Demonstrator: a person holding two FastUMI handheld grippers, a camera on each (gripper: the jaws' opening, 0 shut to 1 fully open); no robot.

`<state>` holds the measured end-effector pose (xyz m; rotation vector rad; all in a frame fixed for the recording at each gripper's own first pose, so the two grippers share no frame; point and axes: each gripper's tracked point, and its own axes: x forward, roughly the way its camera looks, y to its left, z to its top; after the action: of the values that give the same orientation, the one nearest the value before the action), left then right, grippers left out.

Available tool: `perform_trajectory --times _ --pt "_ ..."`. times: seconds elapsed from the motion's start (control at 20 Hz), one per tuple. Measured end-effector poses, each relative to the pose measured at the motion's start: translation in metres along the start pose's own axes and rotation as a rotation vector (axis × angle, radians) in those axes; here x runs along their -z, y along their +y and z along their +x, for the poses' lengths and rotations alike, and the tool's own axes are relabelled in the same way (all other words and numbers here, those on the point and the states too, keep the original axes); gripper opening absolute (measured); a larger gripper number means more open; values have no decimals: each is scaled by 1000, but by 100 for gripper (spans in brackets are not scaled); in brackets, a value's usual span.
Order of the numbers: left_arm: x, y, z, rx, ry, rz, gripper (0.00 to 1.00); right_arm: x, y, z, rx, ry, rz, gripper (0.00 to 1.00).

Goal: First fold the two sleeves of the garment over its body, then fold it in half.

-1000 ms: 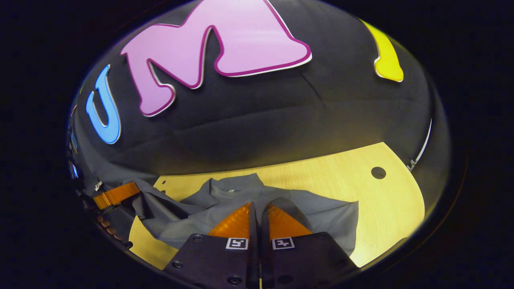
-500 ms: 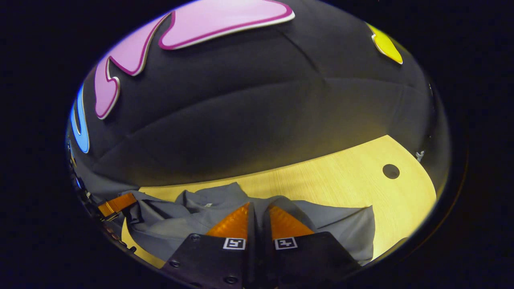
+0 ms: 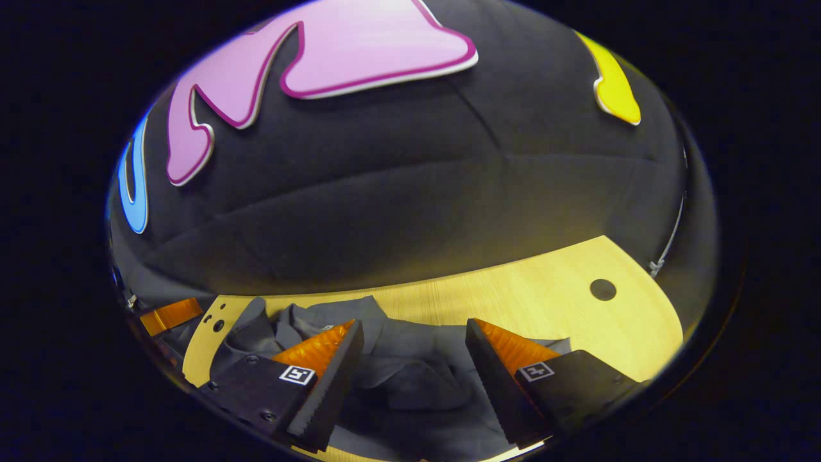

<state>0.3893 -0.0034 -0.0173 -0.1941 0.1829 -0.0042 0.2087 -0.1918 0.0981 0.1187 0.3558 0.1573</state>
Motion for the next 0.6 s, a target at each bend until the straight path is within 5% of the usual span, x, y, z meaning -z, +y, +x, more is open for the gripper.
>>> perform_trajectory --times 0.05,0.1,0.6 --pt "-6 -1 -15 5 -12 -4 90 -4 -1 -13 10 -15 -11 99" --pt "-11 -1 -31 8 -27 -3 96 -7 -1 -27 19 -30 -27 98" --pt "-16 -9 -208 26 -169 206 96 -2 22 -186 78 -164 -157 98"
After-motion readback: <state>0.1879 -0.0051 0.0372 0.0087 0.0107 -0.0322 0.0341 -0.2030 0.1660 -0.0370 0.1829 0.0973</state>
